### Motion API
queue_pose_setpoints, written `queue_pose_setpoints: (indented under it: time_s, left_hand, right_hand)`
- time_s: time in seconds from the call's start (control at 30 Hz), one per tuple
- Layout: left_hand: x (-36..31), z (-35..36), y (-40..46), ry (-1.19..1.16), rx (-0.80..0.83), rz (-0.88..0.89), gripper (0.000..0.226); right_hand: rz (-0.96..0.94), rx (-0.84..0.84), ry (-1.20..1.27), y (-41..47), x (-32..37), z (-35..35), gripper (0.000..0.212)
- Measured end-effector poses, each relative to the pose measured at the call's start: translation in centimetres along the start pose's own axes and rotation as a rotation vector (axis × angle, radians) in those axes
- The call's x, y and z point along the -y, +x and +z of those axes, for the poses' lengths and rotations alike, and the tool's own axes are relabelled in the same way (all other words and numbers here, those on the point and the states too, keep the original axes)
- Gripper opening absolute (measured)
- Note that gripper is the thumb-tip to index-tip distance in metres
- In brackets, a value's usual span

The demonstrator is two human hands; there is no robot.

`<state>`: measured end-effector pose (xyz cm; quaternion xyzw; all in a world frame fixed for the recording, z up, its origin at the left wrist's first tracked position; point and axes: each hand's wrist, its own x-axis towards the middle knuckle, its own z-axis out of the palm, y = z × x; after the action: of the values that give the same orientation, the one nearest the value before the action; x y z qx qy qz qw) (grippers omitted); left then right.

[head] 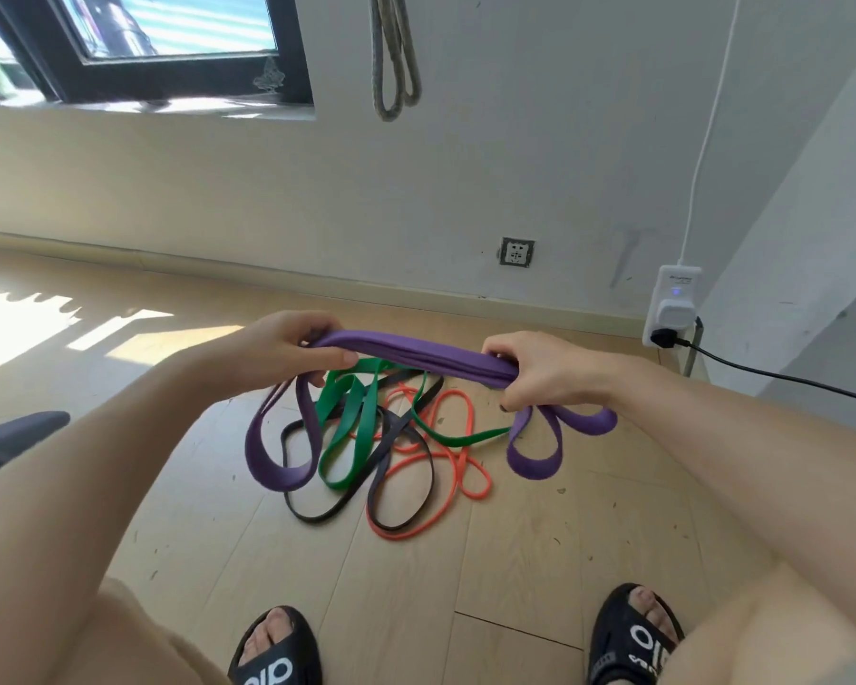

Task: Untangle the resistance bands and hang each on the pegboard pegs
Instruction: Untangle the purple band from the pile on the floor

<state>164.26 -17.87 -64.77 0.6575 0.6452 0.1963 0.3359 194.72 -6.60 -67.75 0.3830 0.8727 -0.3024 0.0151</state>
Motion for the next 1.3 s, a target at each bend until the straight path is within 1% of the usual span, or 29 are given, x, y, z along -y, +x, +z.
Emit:
queue_pose_setpoints:
  time_s: [0.07,0.17,0.2,0.3,0.33,0.37,0.47,0.5,0.57,0.7,0.77,0.83,0.93,1.03,1.1,1.2,1.3]
  left_hand:
    - [0.2,0.1,-0.2,0.02,0.002,-0.013,0.021]
    - [0.4,0.6,-0.2,0.092,0.063,-0.017,0.051]
    - [0.4,1.2,0.1,0.109,0.084,-0.01,0.052]
    - [-0.7,3.5,1.2,0.195,0.142,0.039,0.022]
    - [-1.1,4.3,1.8,0.232,0.152,0.064,0.018]
    - [-1.6,5.2,2.3,0.261,0.163,0.083,0.018]
    - [-3.3,8.1,4.0,0.268,0.178,0.164,0.03]
    - [-3.8,9.3,4.7,0.276,0.18,0.195,0.03]
    - [-4.4,11.9,6.8,0.314,0.195,0.24,0.022]
    - [-4.2,17.1,12.7,0.404,0.255,0.247,0.016]
    - [-4.1,19.8,16.2,0.408,0.277,0.252,0.01]
    - [-3.9,22.9,19.7,0.398,0.314,0.205,0.007]
    - [-2.4,28.6,24.4,0.369,0.377,0.088,0.008]
    - [-0.2,34.1,28.0,0.318,0.423,0.038,0.007]
    - [1.1,37.1,30.1,0.293,0.423,0.015,0.007]
    - [2.7,40.1,33.0,0.334,0.377,0.007,0.011]
    - [4.3,42.1,35.5,0.357,0.326,0.0,0.018]
  right_hand:
    - [0.022,0.012,-0.051,-0.6,-0.3,-0.2,0.026]
    - [0.054,0.053,-0.03,-1.9,-0.8,-1.3,0.017]
    - [0.061,0.072,-0.015,-2.4,-1.0,-1.8,0.014]
    - [0.108,0.069,-0.014,-4.0,-2.5,-3.1,0.01]
    - [0.13,0.047,-0.018,-4.5,-3.2,-3.6,0.009]
    - [0.154,0.017,-0.035,-5.1,-3.9,-4.1,0.009]
    - [0.244,-0.067,-0.102,-7.0,-6.9,-5.5,0.016]
    - [0.28,-0.069,-0.105,-7.6,-8.2,-5.7,0.018]
    - [0.345,-0.054,-0.083,-8.4,-11.3,-5.2,0.018]
    - [0.423,-0.058,0.02,-8.8,-18.6,-2.0,0.011]
    - [0.47,-0.062,0.072,-8.7,-22.5,-0.1,0.011]
    - [0.521,-0.07,0.121,-8.5,-26.4,2.0,0.013]
    - [0.609,-0.068,0.15,-7.6,-32.3,5.7,0.014]
    - [0.7,-0.068,0.16,-6.0,-37.7,9.5,0.013]
    - [0.748,-0.089,0.163,-4.8,-41.0,11.4,0.016]
    - [0.779,-0.101,0.105,-2.8,-45.2,13.7,0.02]
    - [0.784,-0.144,0.046,-1.2,-47.6,15.0,0.022]
